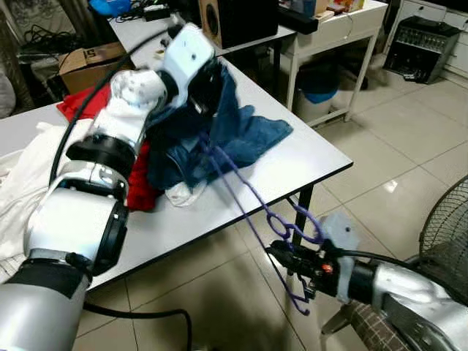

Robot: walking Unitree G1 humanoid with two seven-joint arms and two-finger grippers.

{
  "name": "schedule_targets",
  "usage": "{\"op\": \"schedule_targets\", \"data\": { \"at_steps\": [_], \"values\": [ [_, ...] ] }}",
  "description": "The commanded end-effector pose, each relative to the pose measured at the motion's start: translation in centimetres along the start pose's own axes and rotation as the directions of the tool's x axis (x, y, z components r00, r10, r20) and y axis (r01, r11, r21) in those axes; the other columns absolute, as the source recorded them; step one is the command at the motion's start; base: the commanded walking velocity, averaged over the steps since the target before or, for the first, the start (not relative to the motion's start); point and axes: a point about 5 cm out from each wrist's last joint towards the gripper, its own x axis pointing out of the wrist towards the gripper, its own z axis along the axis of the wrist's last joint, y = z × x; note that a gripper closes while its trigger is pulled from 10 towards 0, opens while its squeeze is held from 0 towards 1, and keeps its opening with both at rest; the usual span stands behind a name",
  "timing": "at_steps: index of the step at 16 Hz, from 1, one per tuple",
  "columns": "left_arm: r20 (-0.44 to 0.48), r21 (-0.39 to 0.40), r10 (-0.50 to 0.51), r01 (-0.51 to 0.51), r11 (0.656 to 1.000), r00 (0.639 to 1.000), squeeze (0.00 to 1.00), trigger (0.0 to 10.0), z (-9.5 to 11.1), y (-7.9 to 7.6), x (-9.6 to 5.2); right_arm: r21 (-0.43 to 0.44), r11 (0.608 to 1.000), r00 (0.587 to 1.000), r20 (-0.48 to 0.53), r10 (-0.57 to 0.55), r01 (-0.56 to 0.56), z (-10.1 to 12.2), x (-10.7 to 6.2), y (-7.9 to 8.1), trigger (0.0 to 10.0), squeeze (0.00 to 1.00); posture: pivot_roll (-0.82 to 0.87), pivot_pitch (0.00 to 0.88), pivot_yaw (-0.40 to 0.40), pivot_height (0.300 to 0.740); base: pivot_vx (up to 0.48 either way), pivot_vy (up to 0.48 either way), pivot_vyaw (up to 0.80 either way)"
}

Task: Hang hanger

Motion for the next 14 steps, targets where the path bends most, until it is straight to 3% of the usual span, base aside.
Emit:
{"op": "schedule_targets", "data": {
  "at_steps": [1,3,4,7,9,12,14],
  "values": [
    [0.044,0.030,-0.027,0.026,0.999,0.999,0.00,0.0,1.4,0.5,0.0,-0.006,1.000,1.000,-0.019,-0.013,0.013,0.0,0.5,-0.3,10.0,0.00,-0.09,0.000,0.111,0.740,0.000,0.000,0.00],
    [0.028,0.106,-0.153,0.150,0.983,0.988,0.00,0.0,1.4,-0.8,0.0,0.045,0.984,0.985,0.003,-0.173,0.172,1.0,2.0,-2.9,10.0,0.00,-0.08,0.000,0.096,0.740,0.000,0.000,0.00],
    [0.014,0.125,-0.168,0.165,0.978,0.986,0.00,0.0,1.2,-1.0,0.0,0.071,0.974,0.976,0.016,-0.218,0.216,1.3,2.2,-3.5,10.0,0.00,-0.08,0.000,0.096,0.740,0.000,0.000,0.00],
    [-0.129,0.222,-0.117,0.144,0.964,0.985,0.00,0.0,-1.0,0.4,-1.6,0.273,0.917,0.921,0.181,-0.346,0.290,3.7,1.1,-5.6,10.0,0.00,-0.08,0.000,0.078,0.740,0.000,0.000,0.00],
    [-0.190,0.243,-0.081,0.127,0.962,0.978,0.00,0.0,-2.0,1.6,-2.9,0.350,0.894,0.884,0.270,-0.381,0.279,4.9,-0.2,-6.5,10.0,0.00,-0.09,0.000,0.076,0.740,0.000,0.000,0.00],
    [-0.213,0.219,-0.071,0.119,0.969,0.974,0.00,0.0,-2.7,2.7,-4.3,0.395,0.898,0.852,0.388,-0.352,0.191,6.3,-1.9,-6.9,10.0,0.00,-0.09,0.000,0.073,0.740,0.000,0.000,0.00],
    [-0.123,0.082,-0.176,0.186,0.979,0.977,0.00,0.0,-2.2,2.0,-4.3,0.348,0.932,0.861,0.440,-0.256,0.099,6.6,-2.5,-5.9,10.0,0.00,-0.09,0.000,0.065,0.740,0.000,0.000,0.00]
  ]
}}
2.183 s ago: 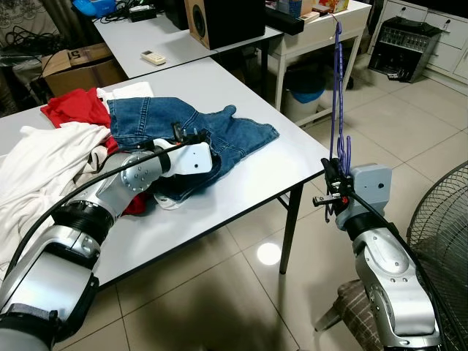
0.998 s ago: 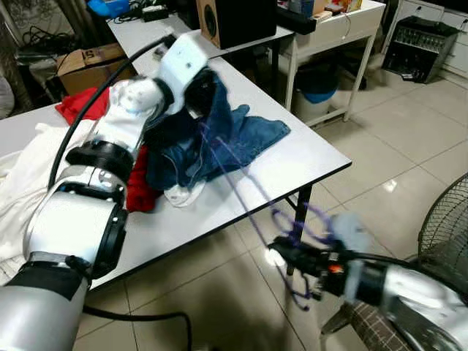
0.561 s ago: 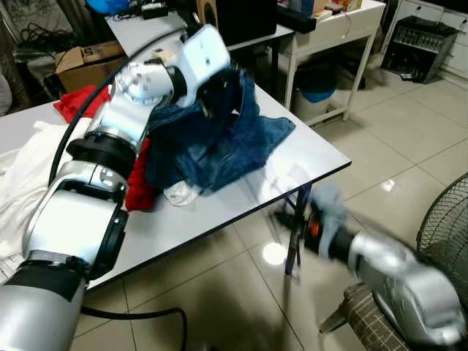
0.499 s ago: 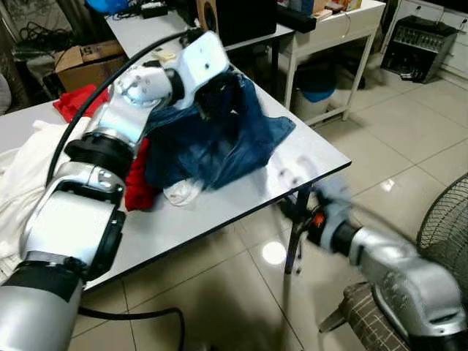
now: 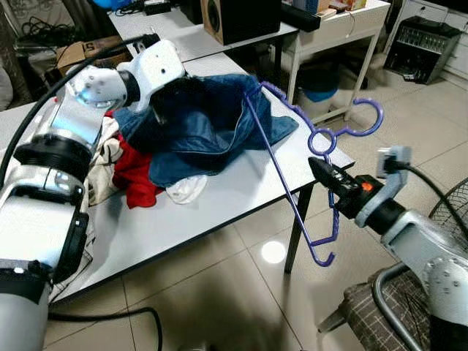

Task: Hang hanger

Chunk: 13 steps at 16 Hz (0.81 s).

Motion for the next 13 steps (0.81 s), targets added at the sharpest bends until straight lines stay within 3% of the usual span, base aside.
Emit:
{"op": "schedule_targets", "data": {
  "at_steps": [1,3,4,5,6,7,8,9,10,12,13],
  "values": [
    [0.049,-0.053,-0.030,0.033,0.998,0.998,0.00,0.0,0.3,-0.2,0.0,-0.026,0.998,0.998,0.011,0.065,-0.064,0.5,-0.4,0.8,10.0,0.00,-0.09,0.000,0.064,0.740,0.000,0.000,0.00],
    [0.055,-0.076,-0.059,0.063,0.995,0.997,0.00,0.5,0.1,-1.4,0.8,-0.016,0.996,0.996,0.019,0.093,-0.093,0.3,-0.6,1.1,10.0,0.00,-0.09,0.000,0.060,0.740,0.000,0.000,0.00],
    [0.052,-0.098,-0.009,0.014,0.995,0.999,0.00,1.0,0.0,-1.5,1.3,-0.021,0.994,0.994,0.022,0.112,-0.111,0.2,-0.6,1.4,10.0,0.00,-0.09,0.000,0.059,0.740,0.000,0.000,0.00],
    [0.075,-0.190,0.157,-0.140,0.972,0.985,0.00,0.8,0.4,-0.5,1.7,-0.079,0.983,0.986,-0.031,0.165,-0.167,-0.5,-0.8,2.3,10.0,0.00,-0.09,0.000,0.059,0.740,0.000,0.000,0.00],
    [0.090,-0.299,0.284,-0.246,0.922,0.955,0.00,0.0,0.8,0.5,1.8,-0.116,0.969,0.974,-0.085,0.209,-0.218,-1.2,-1.1,2.9,10.0,0.00,-0.09,0.000,0.059,0.740,0.000,0.000,0.00],
    [0.088,-0.401,0.425,-0.358,0.843,0.901,0.00,0.0,1.4,2.1,1.4,-0.127,0.961,0.968,-0.090,0.236,-0.246,-1.3,-1.6,3.3,10.0,0.00,-0.09,0.000,0.068,0.740,0.000,0.000,0.00],
    [0.090,-0.489,0.539,-0.434,0.757,0.838,0.00,0.0,2.0,3.4,0.8,-0.130,0.953,0.961,-0.058,0.269,-0.275,-0.7,-2.2,3.6,10.0,0.00,-0.09,0.000,0.068,0.740,0.000,0.000,0.00],
    [0.083,-0.529,0.598,-0.473,0.705,0.797,0.00,0.0,2.1,4.3,0.2,-0.133,0.946,0.955,-0.015,0.297,-0.296,0.0,-2.7,4.0,10.0,0.00,-0.09,0.000,0.078,0.740,0.000,0.000,0.00],
    [0.075,-0.537,0.619,-0.492,0.685,0.782,0.00,0.0,2.1,4.6,-0.1,-0.135,0.943,0.951,0.014,0.310,-0.305,0.4,-3.0,4.2,10.0,0.00,-0.10,0.000,0.090,0.740,0.000,0.000,0.00],
    [0.007,-0.541,0.667,-0.558,0.629,0.745,0.00,0.0,1.3,5.1,-0.8,-0.128,0.936,0.908,0.231,0.350,-0.328,2.8,-4.0,4.9,10.0,0.00,-0.10,0.000,0.104,0.740,0.000,0.000,0.00],
    [-0.034,-0.603,0.664,-0.545,0.583,0.747,0.00,0.0,0.0,4.5,-0.8,-0.150,0.954,0.889,0.349,0.298,-0.261,4.3,-3.9,5.0,10.0,0.00,-0.10,0.000,0.113,0.740,0.000,0.000,0.00]
  ]
}}
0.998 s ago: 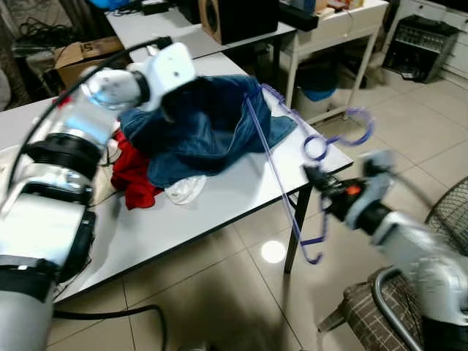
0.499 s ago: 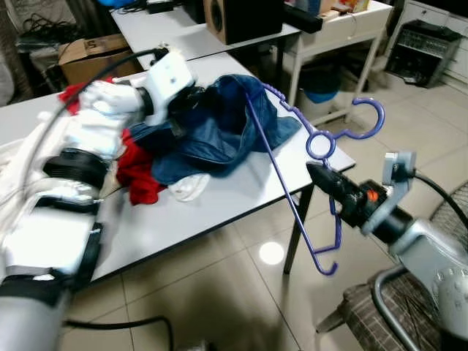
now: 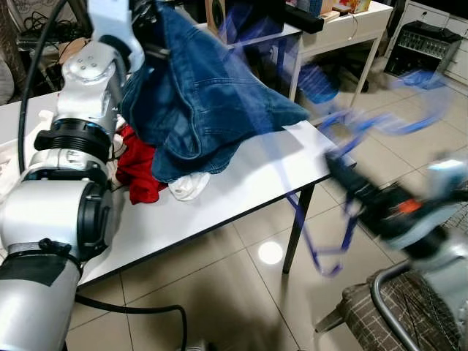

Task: Hang hanger

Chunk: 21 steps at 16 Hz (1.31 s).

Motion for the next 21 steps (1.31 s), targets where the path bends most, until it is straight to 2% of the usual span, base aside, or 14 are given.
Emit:
{"op": "schedule_targets", "data": {
  "at_steps": [1,2,3,5,6,8,9,11,14,15,16,17,19,21],
  "values": [
    [-0.024,-0.086,0.024,-0.026,0.996,0.999,0.00,0.0,-0.9,0.5,-0.3,-0.061,0.996,0.995,0.074,-0.062,0.067,1.3,0.6,-0.1,10.0,0.00,-0.10,0.000,0.113,0.740,0.000,0.000,0.00],
    [-0.006,-0.192,-0.036,0.034,0.981,0.999,0.00,0.0,-2.2,-0.8,-0.7,-0.173,0.939,0.951,0.145,-0.272,0.295,2.0,1.8,-1.8,10.0,0.00,-0.11,0.000,0.119,0.740,0.000,0.000,0.00],
    [0.020,-0.229,-0.074,0.077,0.970,0.997,0.00,0.0,-2.6,-1.7,-1.0,-0.182,0.889,0.900,0.208,-0.383,0.420,2.5,2.2,-2.7,10.0,0.00,-0.11,0.000,0.116,0.740,0.000,0.000,0.00],
    [0.142,-0.227,-0.098,0.129,0.965,0.985,0.00,0.0,-1.5,-3.0,-1.3,-0.239,0.816,0.842,0.280,-0.461,0.527,3.1,3.0,-3.3,10.0,0.00,-0.11,0.000,0.104,0.740,0.000,0.000,0.80],
    [0.237,-0.212,-0.082,0.133,0.968,0.968,0.00,0.0,0.6,-2.8,-1.3,-0.284,0.808,0.852,0.270,-0.449,0.516,3.1,3.7,-3.0,10.0,0.00,-0.10,0.000,0.088,0.740,0.000,0.000,0.80],
    [0.427,-0.153,-0.057,0.135,0.979,0.902,0.00,0.0,6.4,-1.3,-1.3,-0.303,0.844,0.891,0.254,-0.377,0.443,3.3,5.5,-2.1,10.0,0.00,-0.09,0.000,0.072,0.740,0.000,0.000,0.80],
    [0.465,-0.133,-0.055,0.131,0.982,0.884,0.00,0.0,7.8,-0.8,-1.5,-0.299,0.852,0.896,0.256,-0.363,0.430,3.3,5.9,-1.9,10.0,0.00,-0.09,0.000,0.069,0.740,0.000,0.000,0.80],
    [0.568,0.046,-0.050,0.029,0.999,0.822,0.00,0.0,12.8,1.5,-3.1,-0.300,0.872,0.912,0.264,-0.314,0.387,3.3,7.4,-1.0,10.0,0.00,-0.08,0.000,0.061,0.740,0.000,0.000,0.80],
    [0.674,0.231,-0.059,-0.134,0.964,0.737,0.00,0.0,19.9,4.2,-6.3,-0.329,0.875,0.923,0.268,-0.275,0.356,3.3,8.7,0.0,10.0,0.00,-0.05,0.000,0.050,0.740,0.000,0.000,0.80],
    [0.679,0.240,-0.061,-0.143,0.960,0.732,0.00,0.0,20.6,4.4,-6.7,-0.340,0.871,0.925,0.266,-0.273,0.355,3.3,8.9,0.0,10.0,0.00,-0.05,0.000,0.048,0.740,0.000,0.000,0.80],
    [0.585,0.319,-0.113,-0.099,0.943,0.803,0.00,0.0,20.0,4.0,-6.6,-0.322,0.889,0.933,0.262,-0.246,0.325,3.3,9.3,0.4,10.0,0.00,-0.03,0.000,0.042,0.740,0.000,0.000,0.80],
    [0.435,0.401,-0.188,-0.002,0.916,0.881,0.00,0.0,16.8,2.4,-6.0,-0.336,0.900,0.949,0.239,-0.204,0.278,3.0,9.8,1.0,10.0,0.00,-0.03,0.000,0.039,0.740,0.000,0.000,0.80],
    [0.388,0.327,-0.176,0.044,0.944,0.905,0.00,0.0,14.4,1.4,-5.9,-0.315,0.914,0.956,0.221,-0.191,0.255,2.3,10.0,1.2,10.0,0.00,-0.03,0.000,0.039,0.740,0.000,0.000,0.80],
    [0.291,0.307,-0.084,-0.010,0.952,0.953,0.00,0.0,11.1,1.9,-6.8,-0.288,0.933,0.968,0.190,-0.163,0.214,0.8,10.0,1.7,10.0,0.00,-0.03,0.000,0.038,0.740,0.000,0.000,0.80]
  ]
}}
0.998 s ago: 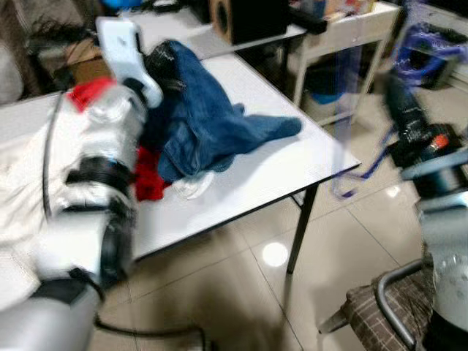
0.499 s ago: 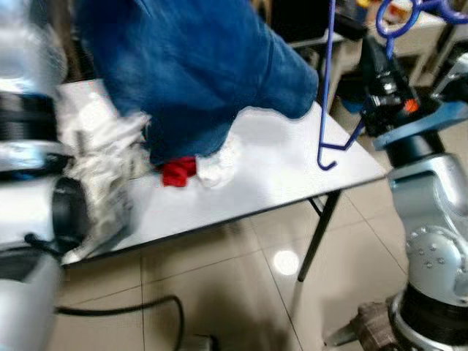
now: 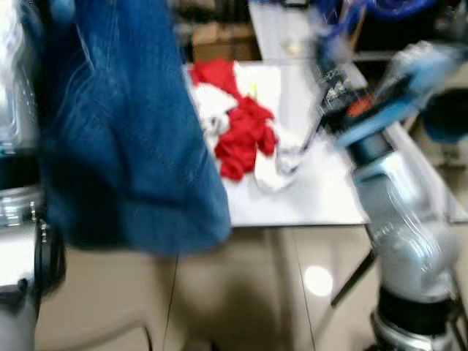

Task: Hang hanger

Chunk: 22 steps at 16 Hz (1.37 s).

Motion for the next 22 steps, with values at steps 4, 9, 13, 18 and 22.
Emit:
{"op": "schedule_targets", "data": {
  "at_steps": [4,9,13,18,22],
  "values": [
    [-0.029,0.217,0.227,-0.215,0.952,0.973,0.00,0.0,2.2,4.2,-3.3,0.058,0.997,0.997,-0.049,0.056,-0.053,-1.5,-0.4,0.8,10.0,0.00,0.01,0.000,-0.004,0.740,0.000,0.000,0.80],
    [-0.213,0.116,0.030,-0.005,0.993,0.977,0.00,0.0,0.2,0.8,-4.2,0.034,0.999,0.998,-0.047,0.039,-0.037,-2.1,-0.6,0.4,10.0,0.00,0.03,0.000,-0.013,0.740,0.000,0.000,0.80],
    [-0.377,-0.022,-0.087,0.085,0.996,0.922,0.00,0.0,-3.1,-2.4,-6.1,0.004,0.999,0.982,-0.181,0.050,-0.050,-4.2,-2.4,0.0,10.0,0.00,0.03,0.000,-0.009,0.740,0.000,0.000,0.76],
    [-0.594,-0.167,-0.256,0.195,0.966,0.762,0.00,0.0,-8.6,-5.5,-10.6,-0.029,0.998,0.948,-0.313,0.051,-0.063,-6.5,-4.7,-1.1,10.0,0.00,0.03,0.000,-0.029,0.740,0.000,0.000,0.45],
    [-0.670,-0.308,-0.370,0.212,0.927,0.644,0.00,0.0,-12.8,-8.9,-13.8,0.018,1.000,0.892,-0.452,0.025,-0.019,-9.2,-7.0,-1.7,10.0,0.00,0.02,0.000,-0.021,0.740,0.000,0.000,0.80]
  ]
}}
